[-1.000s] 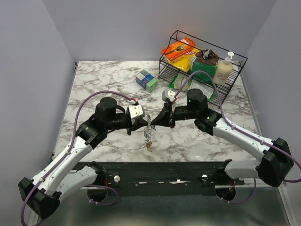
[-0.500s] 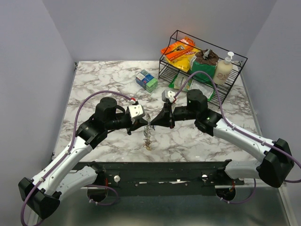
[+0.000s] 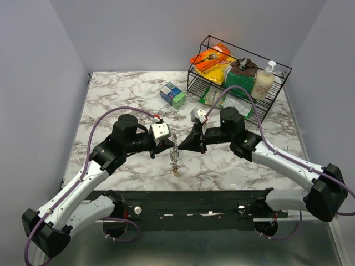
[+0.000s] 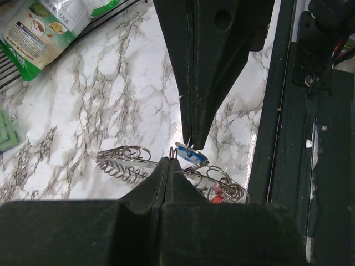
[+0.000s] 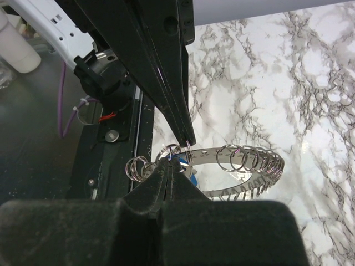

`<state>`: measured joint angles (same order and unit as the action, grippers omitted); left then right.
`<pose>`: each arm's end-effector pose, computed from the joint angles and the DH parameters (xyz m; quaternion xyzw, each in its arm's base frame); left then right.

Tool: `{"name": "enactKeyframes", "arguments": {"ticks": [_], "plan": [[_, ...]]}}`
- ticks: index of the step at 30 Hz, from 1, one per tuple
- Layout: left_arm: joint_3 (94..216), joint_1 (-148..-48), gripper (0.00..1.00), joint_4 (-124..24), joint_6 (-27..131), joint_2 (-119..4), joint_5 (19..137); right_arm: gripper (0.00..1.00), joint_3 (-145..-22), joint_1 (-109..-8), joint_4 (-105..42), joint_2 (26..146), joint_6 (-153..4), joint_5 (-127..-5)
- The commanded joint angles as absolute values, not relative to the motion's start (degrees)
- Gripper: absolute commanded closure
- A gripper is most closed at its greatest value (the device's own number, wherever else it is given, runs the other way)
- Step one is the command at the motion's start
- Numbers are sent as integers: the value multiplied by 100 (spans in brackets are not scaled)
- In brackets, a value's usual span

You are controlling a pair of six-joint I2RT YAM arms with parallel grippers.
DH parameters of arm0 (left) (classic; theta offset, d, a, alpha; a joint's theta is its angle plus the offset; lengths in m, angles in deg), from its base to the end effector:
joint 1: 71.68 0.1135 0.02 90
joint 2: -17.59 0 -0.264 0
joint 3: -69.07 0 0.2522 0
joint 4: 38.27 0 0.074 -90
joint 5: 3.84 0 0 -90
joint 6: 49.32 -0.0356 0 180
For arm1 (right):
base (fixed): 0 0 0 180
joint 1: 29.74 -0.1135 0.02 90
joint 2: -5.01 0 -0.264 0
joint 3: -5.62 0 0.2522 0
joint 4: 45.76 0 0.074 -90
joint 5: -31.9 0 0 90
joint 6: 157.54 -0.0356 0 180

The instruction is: Put the keys on the keyring

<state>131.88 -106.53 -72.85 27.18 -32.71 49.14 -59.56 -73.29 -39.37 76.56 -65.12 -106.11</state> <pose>0.1457 -0.1276 0.3328 0.4839 0.6449 -0.3569 0.4718 0.1865 0.2138 0.3143 -0.5125 0.5579 0.4979 0.4222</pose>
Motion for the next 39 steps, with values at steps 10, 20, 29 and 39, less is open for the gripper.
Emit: {"name": "enactKeyframes", "arguments": {"ticks": [10, 20, 29, 39], "plan": [[13327, -10649, 100, -7031, 2758, -3216, 4872, 99, -5921, -7386, -3920, 7673, -6561, -10346], [13319, -10649, 100, -7031, 2758, -3250, 4828, 99, -6008, -7386, -3929, 7769, -6622, -10284], [13354, -10649, 100, -7057, 2749, -3294, 4784, 99, -6026, -7386, -3947, 7769, -6596, -10354], [13372, -10649, 100, -7084, 2732, -3321, 4758, 99, -5974, -7395, -4061, 7699, -6604, -10266]]}}
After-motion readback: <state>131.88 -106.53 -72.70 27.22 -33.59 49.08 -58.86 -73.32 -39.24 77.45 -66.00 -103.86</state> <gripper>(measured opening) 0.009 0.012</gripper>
